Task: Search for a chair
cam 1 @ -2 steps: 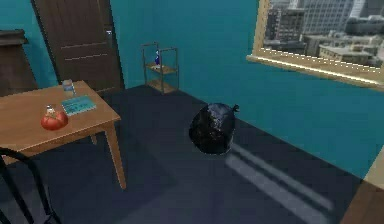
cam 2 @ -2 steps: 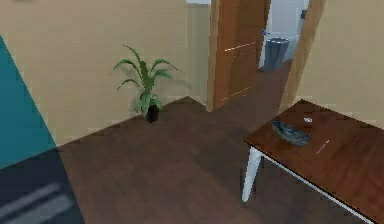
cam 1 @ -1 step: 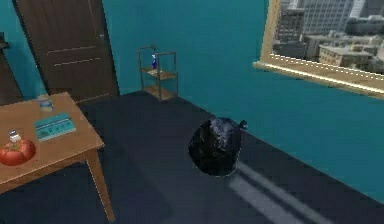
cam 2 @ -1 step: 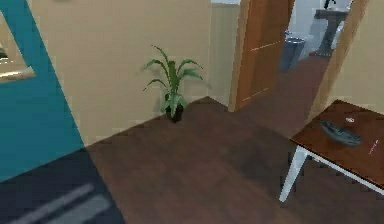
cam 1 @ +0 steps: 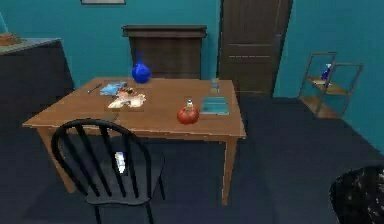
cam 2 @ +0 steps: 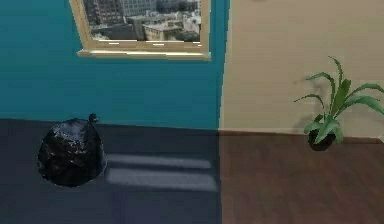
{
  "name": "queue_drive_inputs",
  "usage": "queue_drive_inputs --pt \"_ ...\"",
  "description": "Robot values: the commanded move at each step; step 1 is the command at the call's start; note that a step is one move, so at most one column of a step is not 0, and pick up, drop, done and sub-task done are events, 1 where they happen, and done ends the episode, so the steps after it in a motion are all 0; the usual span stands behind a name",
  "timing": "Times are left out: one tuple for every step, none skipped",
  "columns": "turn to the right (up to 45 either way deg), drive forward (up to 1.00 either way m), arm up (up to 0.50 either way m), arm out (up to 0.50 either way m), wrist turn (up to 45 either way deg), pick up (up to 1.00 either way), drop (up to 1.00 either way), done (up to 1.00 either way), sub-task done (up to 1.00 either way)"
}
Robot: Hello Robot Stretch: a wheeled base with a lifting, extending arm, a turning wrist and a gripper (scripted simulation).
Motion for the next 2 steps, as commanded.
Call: queue_drive_inputs --pt "-21.0 0.0 0.0 0.0 0.0 0.0 0.0 0.0 0.0" --pt "0.0 0.0 0.0 0.0 0.0 0.0 0.0 1.0 0.0"
